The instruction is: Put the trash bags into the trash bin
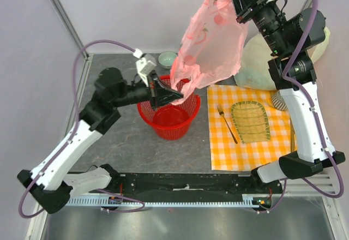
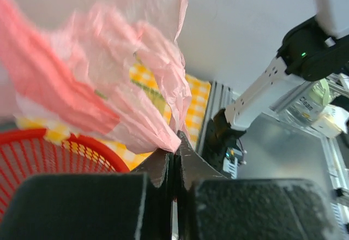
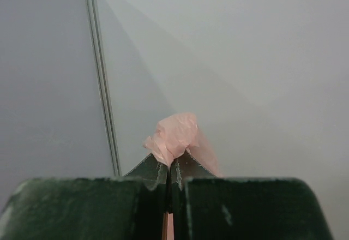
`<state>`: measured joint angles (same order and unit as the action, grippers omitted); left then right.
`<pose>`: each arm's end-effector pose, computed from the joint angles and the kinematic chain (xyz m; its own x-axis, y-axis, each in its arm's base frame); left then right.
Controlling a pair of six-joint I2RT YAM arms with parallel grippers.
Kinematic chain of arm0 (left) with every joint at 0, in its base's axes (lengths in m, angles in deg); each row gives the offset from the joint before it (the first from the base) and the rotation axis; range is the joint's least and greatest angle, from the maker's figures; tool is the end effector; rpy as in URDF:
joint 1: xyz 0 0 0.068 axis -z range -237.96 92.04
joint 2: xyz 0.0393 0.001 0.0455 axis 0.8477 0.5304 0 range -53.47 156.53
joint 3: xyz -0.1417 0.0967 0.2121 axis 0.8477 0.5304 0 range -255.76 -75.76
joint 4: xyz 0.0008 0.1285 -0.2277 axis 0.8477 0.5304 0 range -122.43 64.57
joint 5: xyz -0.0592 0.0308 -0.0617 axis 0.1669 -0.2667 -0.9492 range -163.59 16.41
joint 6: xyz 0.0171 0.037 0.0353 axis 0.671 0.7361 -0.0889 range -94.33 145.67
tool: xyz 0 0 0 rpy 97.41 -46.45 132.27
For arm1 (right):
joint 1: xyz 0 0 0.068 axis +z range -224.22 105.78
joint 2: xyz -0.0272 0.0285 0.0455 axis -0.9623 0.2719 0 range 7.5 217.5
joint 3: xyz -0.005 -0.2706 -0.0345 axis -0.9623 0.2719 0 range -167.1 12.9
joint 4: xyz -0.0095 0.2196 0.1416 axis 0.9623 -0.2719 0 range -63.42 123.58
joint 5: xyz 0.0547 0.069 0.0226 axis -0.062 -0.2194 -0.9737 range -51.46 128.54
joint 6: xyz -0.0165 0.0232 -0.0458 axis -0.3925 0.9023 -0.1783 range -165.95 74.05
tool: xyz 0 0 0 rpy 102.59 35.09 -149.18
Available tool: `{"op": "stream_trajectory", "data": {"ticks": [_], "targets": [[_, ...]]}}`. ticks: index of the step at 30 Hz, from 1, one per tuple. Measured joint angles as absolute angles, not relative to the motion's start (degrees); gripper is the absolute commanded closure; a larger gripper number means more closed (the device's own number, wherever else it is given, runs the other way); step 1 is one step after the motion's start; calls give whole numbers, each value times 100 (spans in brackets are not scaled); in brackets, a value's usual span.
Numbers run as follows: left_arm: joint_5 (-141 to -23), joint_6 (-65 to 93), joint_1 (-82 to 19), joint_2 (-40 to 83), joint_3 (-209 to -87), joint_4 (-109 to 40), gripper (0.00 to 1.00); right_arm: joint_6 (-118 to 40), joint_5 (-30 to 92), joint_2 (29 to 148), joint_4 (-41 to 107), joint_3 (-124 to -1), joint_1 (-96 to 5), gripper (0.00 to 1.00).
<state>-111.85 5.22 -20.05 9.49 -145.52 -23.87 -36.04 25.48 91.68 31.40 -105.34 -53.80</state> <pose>0.1743 -0.1637 0.4340 -0.3620 -0.0658 -0.9299 0.9011 0.2306 -0.3671 0.2360 0.0966 0.6204 0.3982 0.3272 -0.8570 -0.5971 0.8017 0.0287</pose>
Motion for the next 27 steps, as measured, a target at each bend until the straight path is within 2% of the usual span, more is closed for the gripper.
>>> {"op": "stream_trajectory", "data": {"ticks": [7,14,27], "targets": [[-11220,1648,-2034,107,-15900,-1872,98,-3582,1674,8904,2615,-10156,-5275,100],[-11391,2339,-2034,-236,-16528,-1249,98,-3083,876,8154,2095,-8956,-4929,100],[-11371,2780,-2034,1056,-16512,-958,98,-3180,1678,7597,1394,-7070,-5207,100]]}}
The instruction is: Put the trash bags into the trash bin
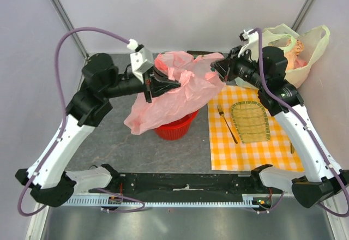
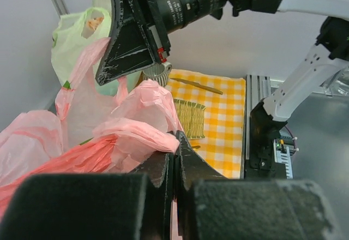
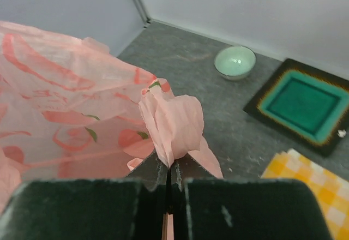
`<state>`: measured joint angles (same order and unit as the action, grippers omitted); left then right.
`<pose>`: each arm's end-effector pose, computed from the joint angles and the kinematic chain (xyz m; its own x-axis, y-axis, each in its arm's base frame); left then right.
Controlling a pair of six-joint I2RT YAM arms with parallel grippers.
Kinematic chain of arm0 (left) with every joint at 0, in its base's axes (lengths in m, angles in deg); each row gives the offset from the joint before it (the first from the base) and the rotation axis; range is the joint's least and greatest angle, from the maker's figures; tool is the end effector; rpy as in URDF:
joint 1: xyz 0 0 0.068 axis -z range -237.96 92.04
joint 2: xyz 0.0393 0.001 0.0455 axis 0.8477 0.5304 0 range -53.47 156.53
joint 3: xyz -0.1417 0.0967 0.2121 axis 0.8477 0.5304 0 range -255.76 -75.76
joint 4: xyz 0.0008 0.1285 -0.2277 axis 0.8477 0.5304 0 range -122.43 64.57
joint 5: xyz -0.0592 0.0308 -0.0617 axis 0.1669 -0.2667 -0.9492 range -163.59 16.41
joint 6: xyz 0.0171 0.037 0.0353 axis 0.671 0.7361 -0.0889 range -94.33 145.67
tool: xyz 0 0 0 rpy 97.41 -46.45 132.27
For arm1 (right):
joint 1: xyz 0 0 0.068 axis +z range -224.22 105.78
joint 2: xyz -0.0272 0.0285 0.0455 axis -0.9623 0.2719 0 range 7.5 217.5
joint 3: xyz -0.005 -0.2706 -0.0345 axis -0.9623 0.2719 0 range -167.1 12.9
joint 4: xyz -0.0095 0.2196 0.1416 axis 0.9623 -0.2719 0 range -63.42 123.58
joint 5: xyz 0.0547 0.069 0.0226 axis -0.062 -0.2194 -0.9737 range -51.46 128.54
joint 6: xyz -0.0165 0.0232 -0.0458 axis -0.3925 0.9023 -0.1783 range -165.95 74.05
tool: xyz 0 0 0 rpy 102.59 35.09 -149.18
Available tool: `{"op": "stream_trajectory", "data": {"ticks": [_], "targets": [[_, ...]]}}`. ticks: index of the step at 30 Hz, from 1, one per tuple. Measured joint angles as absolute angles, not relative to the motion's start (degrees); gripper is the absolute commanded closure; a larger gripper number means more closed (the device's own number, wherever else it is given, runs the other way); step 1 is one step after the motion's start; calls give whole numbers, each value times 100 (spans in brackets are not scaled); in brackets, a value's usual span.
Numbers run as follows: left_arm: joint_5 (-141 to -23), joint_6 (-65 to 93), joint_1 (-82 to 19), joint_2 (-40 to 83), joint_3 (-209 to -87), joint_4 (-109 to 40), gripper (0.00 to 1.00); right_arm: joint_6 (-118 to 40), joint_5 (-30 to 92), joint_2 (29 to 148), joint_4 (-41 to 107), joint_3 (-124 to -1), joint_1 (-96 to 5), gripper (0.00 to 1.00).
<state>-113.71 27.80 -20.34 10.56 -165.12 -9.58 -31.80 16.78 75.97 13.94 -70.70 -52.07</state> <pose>0.1454 -0.1411 0.5141 0.0705 -0.0185 -0.9973 0.9748 0.2135 0.0649 0.2271 0.1069 0.4725 -0.2399 0.1475 -0.9595 -0.6536 0.7063 0.2720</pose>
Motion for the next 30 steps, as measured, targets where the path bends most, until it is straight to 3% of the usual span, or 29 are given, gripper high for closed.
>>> {"op": "stream_trajectory", "data": {"ticks": [4,6,9,10,11,12,13,21,26,30], "targets": [[-11297,2861,-2036,1425,-16418,-1061,98,-3228,2107,7400,1112,-6766,-5380,100],[-11258,2977,-2088,1434,-16195,-1117,93,-3234,2258,7313,1088,-6759,-5408,100],[-11301,3134,-2289,1445,-16045,-1030,64,-3232,2362,7212,1120,-6759,-5410,100],[-11325,3171,-2366,1451,-16045,-958,40,-3228,2386,7199,1147,-6759,-5410,100],[-11404,3204,-2506,1451,-16049,-846,34,-3223,2406,7197,1177,-6759,-5410,100],[-11467,3303,-2648,1449,-16106,-669,14,-3221,2424,7201,1199,-6759,-5408,100],[-11505,3377,-2801,1473,-16289,-293,7,-3219,2465,7208,1212,-6759,-5408,100],[-11920,4583,-4270,745,-17192,1866,5,-3158,2730,7282,1271,-6759,-5410,100],[-11485,5300,-4337,-70,-17181,2959,5,-3151,2800,7343,1289,-6759,-5410,100],[-11113,5799,-4337,15,-17039,3741,7,-3110,2797,7357,1291,-6761,-5410,100]]}}
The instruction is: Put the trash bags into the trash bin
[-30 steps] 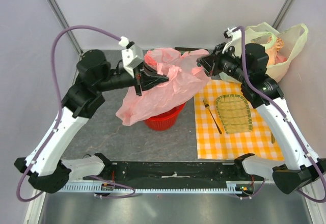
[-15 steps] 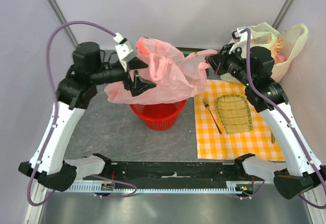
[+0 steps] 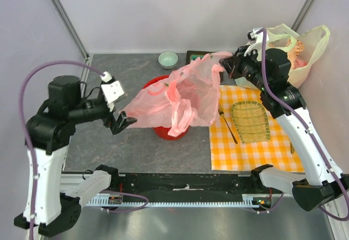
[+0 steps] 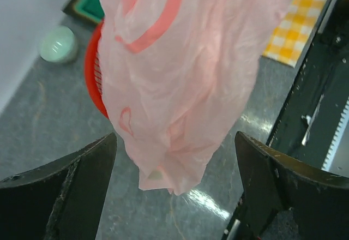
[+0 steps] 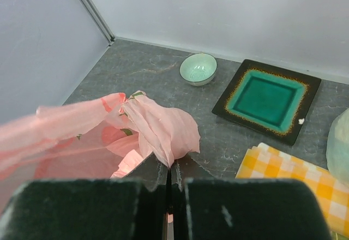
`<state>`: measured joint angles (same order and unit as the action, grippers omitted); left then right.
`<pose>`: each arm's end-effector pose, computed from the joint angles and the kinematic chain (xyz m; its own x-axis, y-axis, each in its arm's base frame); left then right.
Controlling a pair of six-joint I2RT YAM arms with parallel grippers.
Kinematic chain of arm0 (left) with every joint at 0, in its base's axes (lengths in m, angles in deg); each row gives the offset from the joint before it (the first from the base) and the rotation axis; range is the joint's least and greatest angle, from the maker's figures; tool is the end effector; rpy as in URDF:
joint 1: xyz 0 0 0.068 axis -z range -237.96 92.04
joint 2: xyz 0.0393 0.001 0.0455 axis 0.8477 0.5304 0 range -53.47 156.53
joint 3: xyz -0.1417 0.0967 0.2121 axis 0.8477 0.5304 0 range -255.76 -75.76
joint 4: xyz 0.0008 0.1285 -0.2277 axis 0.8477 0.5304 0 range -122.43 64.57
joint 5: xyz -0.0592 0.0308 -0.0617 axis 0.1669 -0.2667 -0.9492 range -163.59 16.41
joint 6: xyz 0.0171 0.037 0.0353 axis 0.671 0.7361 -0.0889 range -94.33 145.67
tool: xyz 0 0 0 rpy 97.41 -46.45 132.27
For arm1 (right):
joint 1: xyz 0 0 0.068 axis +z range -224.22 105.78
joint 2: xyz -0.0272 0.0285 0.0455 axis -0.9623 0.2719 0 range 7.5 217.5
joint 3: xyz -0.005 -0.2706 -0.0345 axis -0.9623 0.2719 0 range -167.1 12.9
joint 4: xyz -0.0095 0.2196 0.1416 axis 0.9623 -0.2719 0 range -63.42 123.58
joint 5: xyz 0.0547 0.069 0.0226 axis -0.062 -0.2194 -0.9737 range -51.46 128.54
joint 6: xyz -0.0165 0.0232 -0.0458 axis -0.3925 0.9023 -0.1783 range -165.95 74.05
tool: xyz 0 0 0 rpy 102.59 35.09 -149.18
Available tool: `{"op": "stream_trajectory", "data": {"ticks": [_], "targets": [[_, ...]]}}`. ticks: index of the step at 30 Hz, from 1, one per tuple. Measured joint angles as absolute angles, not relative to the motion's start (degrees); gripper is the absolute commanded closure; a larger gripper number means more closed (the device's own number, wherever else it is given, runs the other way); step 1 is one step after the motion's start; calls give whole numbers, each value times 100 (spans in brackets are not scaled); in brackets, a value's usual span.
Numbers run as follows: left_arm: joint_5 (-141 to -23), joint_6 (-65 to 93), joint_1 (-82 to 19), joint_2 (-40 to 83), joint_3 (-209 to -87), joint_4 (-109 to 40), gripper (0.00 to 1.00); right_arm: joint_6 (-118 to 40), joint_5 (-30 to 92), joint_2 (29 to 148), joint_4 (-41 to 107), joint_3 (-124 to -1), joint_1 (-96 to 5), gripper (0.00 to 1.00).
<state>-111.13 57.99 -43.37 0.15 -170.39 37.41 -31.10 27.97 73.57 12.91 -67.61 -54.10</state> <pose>0.0898 -0.0458 0.4827 -0.0114 0.4411 -0.8974 0.8549 0.4699 0.2200 0.2264 0.0901 0.4622 -0.2290 0.1845 -0.9558 -0.4662 0.8412 0.2740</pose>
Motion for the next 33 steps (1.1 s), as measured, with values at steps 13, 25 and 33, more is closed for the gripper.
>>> {"op": "stream_trajectory", "data": {"ticks": [13,25,33], "targets": [[-11129,6183,-4171,1167,-15968,3573,94,-2791,2498,7396,1372,-6761,-5410,100],[-10370,4992,-2869,1563,-14613,780,98,-2332,1908,7601,1778,-6777,-5336,100],[-9297,4861,-2222,2175,-13725,-38,62,-2209,1803,7739,1894,-6777,-5238,100]]}}
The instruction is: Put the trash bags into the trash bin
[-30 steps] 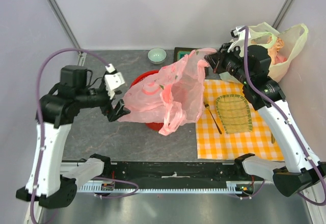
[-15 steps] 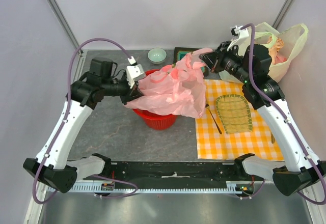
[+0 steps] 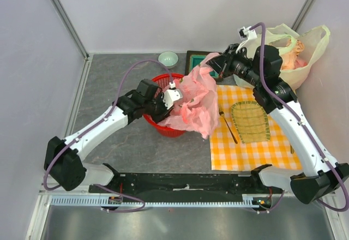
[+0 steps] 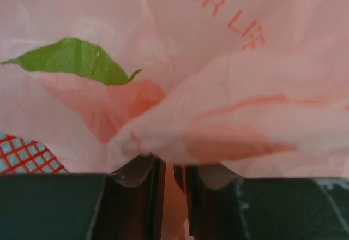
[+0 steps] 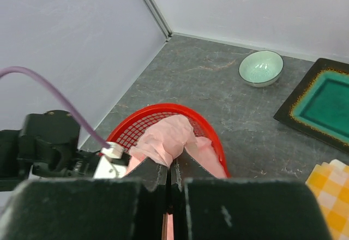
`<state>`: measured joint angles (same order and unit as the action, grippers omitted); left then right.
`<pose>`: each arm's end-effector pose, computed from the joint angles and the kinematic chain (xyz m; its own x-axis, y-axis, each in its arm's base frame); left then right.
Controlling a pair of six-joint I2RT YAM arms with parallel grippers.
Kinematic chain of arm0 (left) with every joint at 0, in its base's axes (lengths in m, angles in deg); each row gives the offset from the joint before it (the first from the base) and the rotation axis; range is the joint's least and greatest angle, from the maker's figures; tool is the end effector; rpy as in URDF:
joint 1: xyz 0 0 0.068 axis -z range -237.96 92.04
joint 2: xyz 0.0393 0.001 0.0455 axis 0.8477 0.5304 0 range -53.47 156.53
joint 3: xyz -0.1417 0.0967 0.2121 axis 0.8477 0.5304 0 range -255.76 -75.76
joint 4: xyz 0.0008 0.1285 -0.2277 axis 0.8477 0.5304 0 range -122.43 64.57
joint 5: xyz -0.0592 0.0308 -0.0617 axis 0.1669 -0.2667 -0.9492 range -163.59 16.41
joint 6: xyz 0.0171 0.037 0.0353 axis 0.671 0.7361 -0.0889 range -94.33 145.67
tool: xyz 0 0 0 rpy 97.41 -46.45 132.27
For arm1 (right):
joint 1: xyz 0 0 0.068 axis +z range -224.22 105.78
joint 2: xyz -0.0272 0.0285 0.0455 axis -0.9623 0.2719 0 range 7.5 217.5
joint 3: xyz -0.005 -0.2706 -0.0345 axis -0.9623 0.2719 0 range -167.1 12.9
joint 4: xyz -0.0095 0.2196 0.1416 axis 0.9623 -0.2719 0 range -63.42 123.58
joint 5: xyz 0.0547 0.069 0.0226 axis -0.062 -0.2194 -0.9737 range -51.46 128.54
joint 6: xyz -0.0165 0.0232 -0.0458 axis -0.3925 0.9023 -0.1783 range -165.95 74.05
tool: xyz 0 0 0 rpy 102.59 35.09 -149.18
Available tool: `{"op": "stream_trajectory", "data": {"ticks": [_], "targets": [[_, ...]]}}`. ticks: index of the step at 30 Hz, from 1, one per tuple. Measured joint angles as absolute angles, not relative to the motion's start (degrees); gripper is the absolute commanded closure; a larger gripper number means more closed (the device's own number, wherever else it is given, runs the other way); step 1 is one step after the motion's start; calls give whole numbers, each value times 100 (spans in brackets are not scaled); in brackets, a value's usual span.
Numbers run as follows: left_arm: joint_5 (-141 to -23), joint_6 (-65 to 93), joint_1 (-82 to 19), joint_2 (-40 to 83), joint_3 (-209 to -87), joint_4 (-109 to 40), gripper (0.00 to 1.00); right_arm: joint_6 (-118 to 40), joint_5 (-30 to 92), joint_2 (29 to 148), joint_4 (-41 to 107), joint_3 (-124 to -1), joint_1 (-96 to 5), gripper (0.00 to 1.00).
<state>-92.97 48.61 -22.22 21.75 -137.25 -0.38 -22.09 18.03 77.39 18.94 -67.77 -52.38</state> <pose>0.2202 -0.1731 0.2917 -0.2477 0.6313 -0.7349 0.9072 0.4174 0.0528 0.2420 0.1106 0.4589 -0.3293 0.2762 -0.9029 -0.5901 0.6863 0.4252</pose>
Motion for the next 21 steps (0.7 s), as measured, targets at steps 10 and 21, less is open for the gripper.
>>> {"op": "stream_trajectory", "data": {"ticks": [10,21], "targets": [[-9520,4868,-2622,1891,-14895,694,26,-2216,1764,7785,1938,-6777,-5203,100],[-10764,5327,-2659,1075,-15682,1127,11,-2139,1755,7894,2091,-6777,-5163,100]]}}
